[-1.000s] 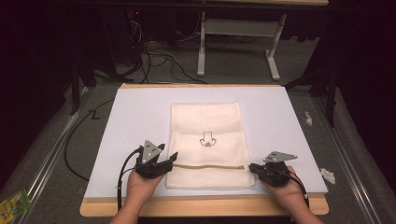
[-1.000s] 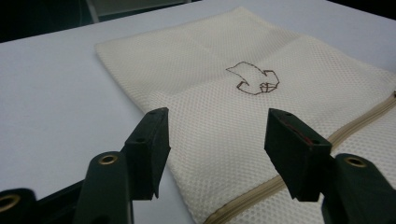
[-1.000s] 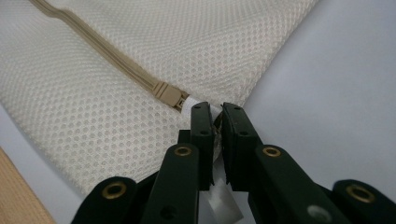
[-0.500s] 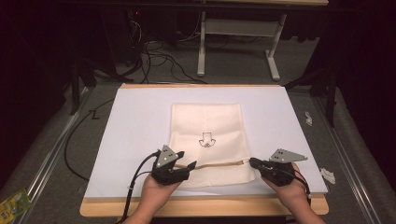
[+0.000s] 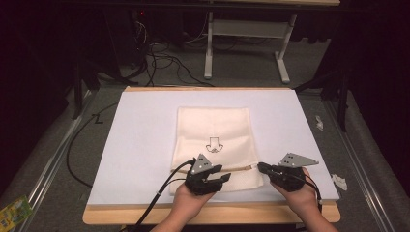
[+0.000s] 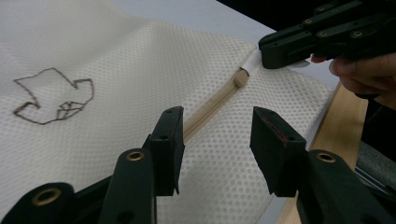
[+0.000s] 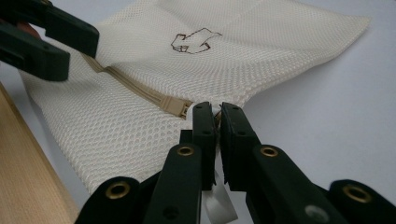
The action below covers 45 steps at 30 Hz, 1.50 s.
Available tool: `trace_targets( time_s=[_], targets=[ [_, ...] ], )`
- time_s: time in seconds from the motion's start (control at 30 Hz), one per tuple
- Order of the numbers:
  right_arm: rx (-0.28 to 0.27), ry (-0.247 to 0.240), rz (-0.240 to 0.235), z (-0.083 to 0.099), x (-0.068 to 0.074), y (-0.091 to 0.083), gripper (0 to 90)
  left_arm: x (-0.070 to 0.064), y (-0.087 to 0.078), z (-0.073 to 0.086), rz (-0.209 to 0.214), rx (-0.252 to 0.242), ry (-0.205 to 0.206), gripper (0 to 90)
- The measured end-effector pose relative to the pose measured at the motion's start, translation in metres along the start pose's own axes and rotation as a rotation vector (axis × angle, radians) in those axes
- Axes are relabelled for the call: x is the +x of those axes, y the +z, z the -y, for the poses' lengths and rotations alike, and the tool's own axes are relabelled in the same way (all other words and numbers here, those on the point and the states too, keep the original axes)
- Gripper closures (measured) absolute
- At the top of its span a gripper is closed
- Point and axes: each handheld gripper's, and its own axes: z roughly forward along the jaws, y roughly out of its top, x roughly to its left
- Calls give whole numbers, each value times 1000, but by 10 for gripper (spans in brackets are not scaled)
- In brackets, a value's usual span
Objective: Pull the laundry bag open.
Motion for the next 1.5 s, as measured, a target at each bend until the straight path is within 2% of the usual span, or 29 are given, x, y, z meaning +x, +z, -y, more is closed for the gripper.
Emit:
trace_targets(
  time_s=[0.03, 0.07, 0.3, 0.4, 0.47, 0.57, 0.63, 0.7, 0.87, 1.1, 1.17, 1.23, 1.37, 1.5],
  targets=[
    [-3, -4, 1, 0, 0, 0, 864, -3, 9, 0, 8, 8, -4, 550],
    [-3, -2, 1, -1, 0, 0, 864, -3, 9, 0, 8, 8, -4, 552],
    [-13, -17, 4, -2, 2, -1, 864, -8, 40, -8, 23, 23, -11, 617],
    [-16, -20, 5, -3, 3, -1, 865, -8, 49, -11, 43, 19, -36, 635],
    [-16, -25, 7, -3, 4, -1, 868, -12, 59, -13, 63, 14, -68, 657],
    [-11, -40, 7, -4, 6, -1, 870, -15, 64, -14, 62, 17, -64, 719],
    [-10, -46, 9, -5, 7, -1, 871, -18, 67, -15, 45, 27, -57, 747],
    [-11, -42, 12, -5, 8, 0, 871, -18, 67, -15, 38, 24, -64, 845],
    [-19, -45, 16, -5, 7, 0, 871, -21, 66, -16, 28, 19, -47, 871],
    [-18, -39, 27, -5, 7, 0, 871, -16, 60, -16, 35, 34, -47, 873],
    [-20, -40, 31, -5, 8, 0, 871, -14, 57, -15, 22, 44, -40, 873],
    [-22, -39, 34, -6, 7, -1, 871, -10, 52, -13, 10, 55, -36, 873],
    [-27, -23, 49, -5, 5, -3, 871, 4, 39, -7, -15, 77, -57, 874],
    [-25, -16, 56, -4, 3, -3, 871, 20, 19, 2, -48, 110, -62, 874]
  ],
)
